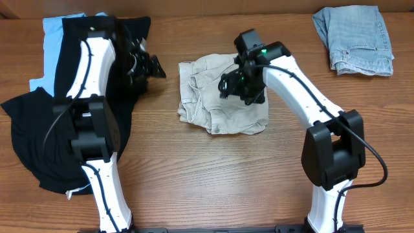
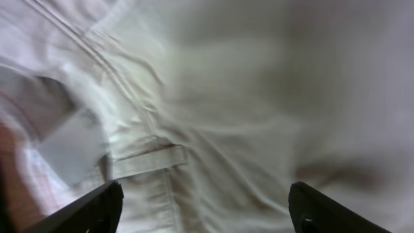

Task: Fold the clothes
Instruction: 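Drag the folded shorts right with the right gripper and press them down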

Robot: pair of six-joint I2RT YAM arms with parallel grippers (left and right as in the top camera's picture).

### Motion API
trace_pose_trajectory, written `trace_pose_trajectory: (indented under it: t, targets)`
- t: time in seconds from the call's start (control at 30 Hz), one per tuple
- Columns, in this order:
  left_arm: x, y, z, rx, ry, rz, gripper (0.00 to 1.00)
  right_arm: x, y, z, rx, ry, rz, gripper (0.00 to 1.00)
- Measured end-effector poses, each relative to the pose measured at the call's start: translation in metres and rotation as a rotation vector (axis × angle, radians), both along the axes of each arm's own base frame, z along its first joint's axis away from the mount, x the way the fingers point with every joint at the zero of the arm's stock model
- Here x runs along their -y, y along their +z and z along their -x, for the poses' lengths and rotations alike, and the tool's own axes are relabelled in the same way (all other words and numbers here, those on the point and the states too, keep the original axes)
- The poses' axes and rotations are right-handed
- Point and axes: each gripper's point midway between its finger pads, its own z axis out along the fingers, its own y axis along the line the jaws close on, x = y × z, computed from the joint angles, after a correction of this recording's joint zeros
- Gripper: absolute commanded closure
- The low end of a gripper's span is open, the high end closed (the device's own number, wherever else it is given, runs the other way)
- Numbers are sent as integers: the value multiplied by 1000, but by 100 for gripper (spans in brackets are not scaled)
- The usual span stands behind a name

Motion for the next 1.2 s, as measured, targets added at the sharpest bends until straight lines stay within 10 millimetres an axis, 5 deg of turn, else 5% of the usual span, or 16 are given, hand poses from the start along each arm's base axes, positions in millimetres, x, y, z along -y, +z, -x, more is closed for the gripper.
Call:
trace_pose_trajectory:
  t: [0.13,0.3,0.5,0.7,0.87,1.0,1.07,1.2]
  targets:
    - [-1,18,-10,48,-3,-15,22,6,-29,26,-63,31,60,14]
    - [0,18,-10,47,-7,-31,21,18,-59,44,-98,37,106,9]
    - [-3,17,-9,43,-6,-50,21,29,-66,45,-58,17,146,8]
    - [-4,16,-9,43,-5,-54,21,70,-71,11,67,-90,260,4]
    - [-4,16,-9,44,-5,-55,20,137,-62,-45,239,-274,346,0]
    - [2,16,-9,45,-16,-58,20,183,-52,-46,161,-389,320,0]
    - [6,16,-9,48,-26,-57,20,189,-40,-51,133,-434,234,0]
    - [13,16,-9,53,-40,-57,19,167,-15,-63,114,-500,39,0]
